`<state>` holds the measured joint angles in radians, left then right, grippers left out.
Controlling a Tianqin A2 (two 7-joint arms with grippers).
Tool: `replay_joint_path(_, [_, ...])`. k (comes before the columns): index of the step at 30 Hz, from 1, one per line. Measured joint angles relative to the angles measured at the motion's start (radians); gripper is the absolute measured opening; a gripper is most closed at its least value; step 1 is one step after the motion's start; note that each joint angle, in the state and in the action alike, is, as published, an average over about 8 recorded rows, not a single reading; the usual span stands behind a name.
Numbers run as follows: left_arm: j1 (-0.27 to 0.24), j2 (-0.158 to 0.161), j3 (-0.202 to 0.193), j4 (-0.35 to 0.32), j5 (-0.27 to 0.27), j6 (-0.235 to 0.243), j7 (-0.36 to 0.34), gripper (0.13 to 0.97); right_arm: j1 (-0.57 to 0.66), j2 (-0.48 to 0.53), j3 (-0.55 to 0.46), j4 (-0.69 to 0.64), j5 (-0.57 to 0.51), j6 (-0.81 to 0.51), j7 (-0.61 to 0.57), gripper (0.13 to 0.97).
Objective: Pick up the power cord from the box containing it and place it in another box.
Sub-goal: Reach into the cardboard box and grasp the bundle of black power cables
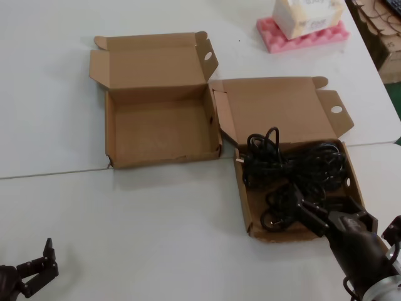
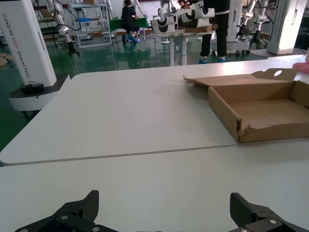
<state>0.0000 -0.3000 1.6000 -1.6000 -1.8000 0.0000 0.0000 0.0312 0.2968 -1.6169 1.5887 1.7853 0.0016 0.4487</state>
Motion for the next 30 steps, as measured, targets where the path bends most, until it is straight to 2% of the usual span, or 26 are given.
replay_joint_path(21, [0.0,0.0,0.0,0.0,0.0,0.0,0.0,0.965,0.03,0.01,-0.02,-0.022,0.003,0.024,0.0,0.966])
replay_joint_path(25, [0.0,0.0,0.0,0.0,0.0,0.0,0.0,0.946,0.086,-0.026,0.005,-0.078,-0.017,0.0,0.0,0.966])
replay_joint_path(30, [0.0,0.0,0.0,0.0,0.0,0.0,0.0,0.916,0.198,-0.114,0.096,-0.212,-0.03,-0.081,0.0,0.966])
